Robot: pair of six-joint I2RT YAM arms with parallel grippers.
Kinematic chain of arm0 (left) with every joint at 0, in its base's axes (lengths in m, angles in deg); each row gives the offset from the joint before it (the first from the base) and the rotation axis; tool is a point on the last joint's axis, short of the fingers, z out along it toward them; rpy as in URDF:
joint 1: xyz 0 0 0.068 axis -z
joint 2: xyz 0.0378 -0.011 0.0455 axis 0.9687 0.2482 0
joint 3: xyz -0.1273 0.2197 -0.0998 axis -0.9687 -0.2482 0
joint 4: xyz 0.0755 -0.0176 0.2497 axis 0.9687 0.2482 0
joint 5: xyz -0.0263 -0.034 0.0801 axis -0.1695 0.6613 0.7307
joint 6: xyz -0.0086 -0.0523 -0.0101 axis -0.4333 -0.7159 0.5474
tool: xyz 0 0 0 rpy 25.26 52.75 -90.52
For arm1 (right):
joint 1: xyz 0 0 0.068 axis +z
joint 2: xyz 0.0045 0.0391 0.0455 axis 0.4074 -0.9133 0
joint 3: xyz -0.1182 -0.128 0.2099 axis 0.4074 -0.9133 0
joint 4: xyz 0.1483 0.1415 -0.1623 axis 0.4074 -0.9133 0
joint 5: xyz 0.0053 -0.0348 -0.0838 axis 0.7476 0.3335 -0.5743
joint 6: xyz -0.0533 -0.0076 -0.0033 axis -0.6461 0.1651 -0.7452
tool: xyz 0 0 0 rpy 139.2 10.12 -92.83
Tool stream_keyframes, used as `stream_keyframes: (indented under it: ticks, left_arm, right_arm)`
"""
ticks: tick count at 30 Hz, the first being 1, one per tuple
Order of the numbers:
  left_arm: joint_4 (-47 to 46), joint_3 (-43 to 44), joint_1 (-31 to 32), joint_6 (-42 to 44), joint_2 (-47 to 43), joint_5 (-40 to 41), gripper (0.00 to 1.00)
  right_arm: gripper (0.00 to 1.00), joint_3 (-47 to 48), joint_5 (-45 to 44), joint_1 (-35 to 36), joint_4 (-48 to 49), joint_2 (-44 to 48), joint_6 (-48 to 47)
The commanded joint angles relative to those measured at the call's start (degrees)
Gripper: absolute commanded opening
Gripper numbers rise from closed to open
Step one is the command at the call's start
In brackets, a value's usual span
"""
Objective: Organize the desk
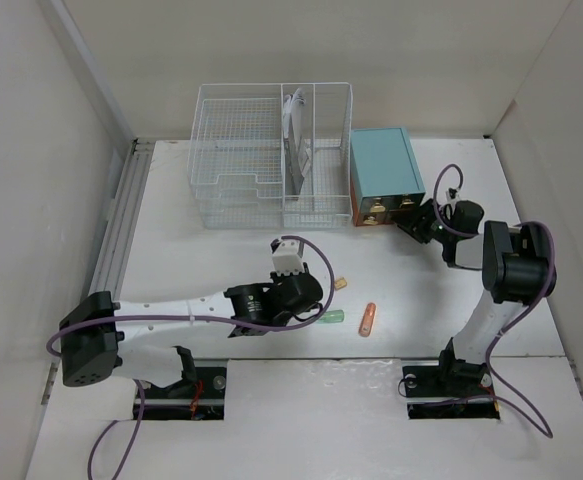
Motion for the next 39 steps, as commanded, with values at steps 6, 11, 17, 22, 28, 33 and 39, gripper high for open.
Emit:
stream_keyframes:
  ticks: [6, 11, 17, 22, 28, 33, 39]
  left_arm:
    - [-1.3, 2.7, 0.3, 1.7, -0.4, 0.4, 0.0]
    - [-1.9, 4.4, 0.3, 3.2, 0.3, 0.4, 0.0]
    - [-3.1, 4.4, 0.3, 3.8, 0.9, -0.7, 0.0]
    - [-3.7, 4.4, 0.3, 4.3, 0.3, -0.7, 0.0]
    - [-4.7, 6.5, 0.3, 6.1, 0.9, -0.7, 0.0]
    - [-5.9, 10.9, 0.3, 10.2, 4.8, -0.7, 0.0]
    - [-10.4, 15.0, -1.6, 13.5, 8.1, -3.5, 0.0]
  right_arm:
    - [0.24, -3.8, 1.9, -2.5, -5.5, 8.5, -7.1]
    - [0.24, -4.9, 5.6, -4.4, -15.5, 12.6, -12.5]
    - [0.24, -6.1, 7.1, -7.1, -23.9, 15.2, -19.4]
    - [0.24, -5.4, 8.2, -7.1, -32.7, 16.4, -23.9]
    - [0.27, -1.9, 7.0, -7.1, -44.8, 17.7, -30.3]
    - [0.67, -0.1, 11.7, -7.1, -50.6, 18.8, -33.9]
    - [0.67, 1.9, 15.9, -7.1, -57.4, 20.7, -37.2]
